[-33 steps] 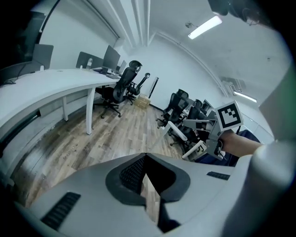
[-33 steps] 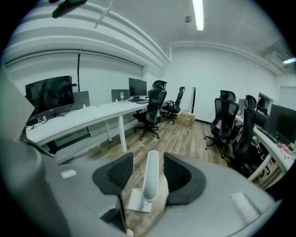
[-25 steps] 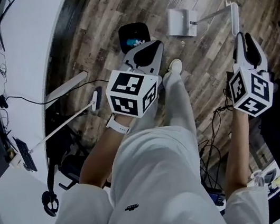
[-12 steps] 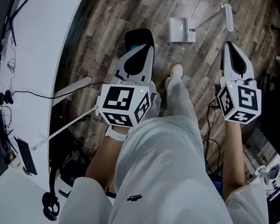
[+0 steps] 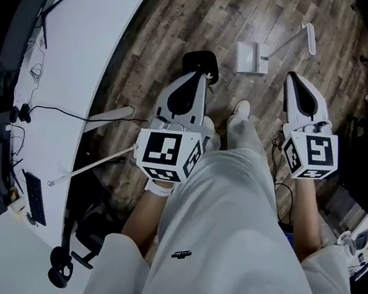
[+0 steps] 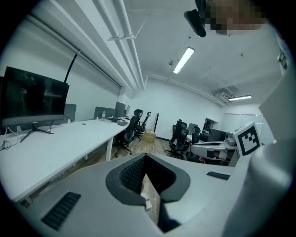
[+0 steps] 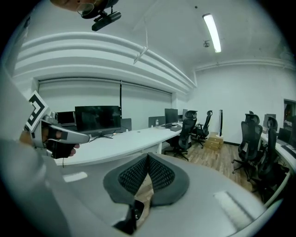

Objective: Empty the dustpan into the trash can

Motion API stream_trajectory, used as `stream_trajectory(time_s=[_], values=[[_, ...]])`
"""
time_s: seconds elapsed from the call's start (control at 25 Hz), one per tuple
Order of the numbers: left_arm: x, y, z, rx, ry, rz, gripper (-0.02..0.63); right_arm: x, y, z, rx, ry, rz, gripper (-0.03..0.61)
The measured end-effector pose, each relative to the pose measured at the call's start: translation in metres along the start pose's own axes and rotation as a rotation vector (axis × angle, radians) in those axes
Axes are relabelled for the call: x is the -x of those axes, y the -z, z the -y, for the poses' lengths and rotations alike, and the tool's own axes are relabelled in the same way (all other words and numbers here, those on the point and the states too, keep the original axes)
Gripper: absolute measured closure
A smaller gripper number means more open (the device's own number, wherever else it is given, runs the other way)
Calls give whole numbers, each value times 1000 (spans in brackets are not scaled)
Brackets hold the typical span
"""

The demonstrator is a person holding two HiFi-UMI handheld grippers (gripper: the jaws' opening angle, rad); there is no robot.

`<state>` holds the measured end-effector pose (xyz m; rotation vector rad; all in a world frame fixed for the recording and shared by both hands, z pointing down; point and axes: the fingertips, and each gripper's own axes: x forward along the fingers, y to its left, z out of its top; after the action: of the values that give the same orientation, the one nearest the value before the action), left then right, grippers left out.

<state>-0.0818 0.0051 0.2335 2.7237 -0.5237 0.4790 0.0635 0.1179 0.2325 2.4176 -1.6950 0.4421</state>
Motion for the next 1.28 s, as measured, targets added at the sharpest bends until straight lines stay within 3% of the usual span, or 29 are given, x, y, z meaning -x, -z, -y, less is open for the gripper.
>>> stream_trajectory(time_s=[0.44, 0.92, 1.28], values=[[63, -8, -12, 2, -41, 64, 607, 29, -17, -57, 27, -95, 50, 566], [90, -8, -14, 2, -42, 91, 607, 51, -20, -79, -9, -117, 72, 566], [93, -6, 0, -13, -24, 85, 607, 63, -18, -80, 24, -152, 70, 566]])
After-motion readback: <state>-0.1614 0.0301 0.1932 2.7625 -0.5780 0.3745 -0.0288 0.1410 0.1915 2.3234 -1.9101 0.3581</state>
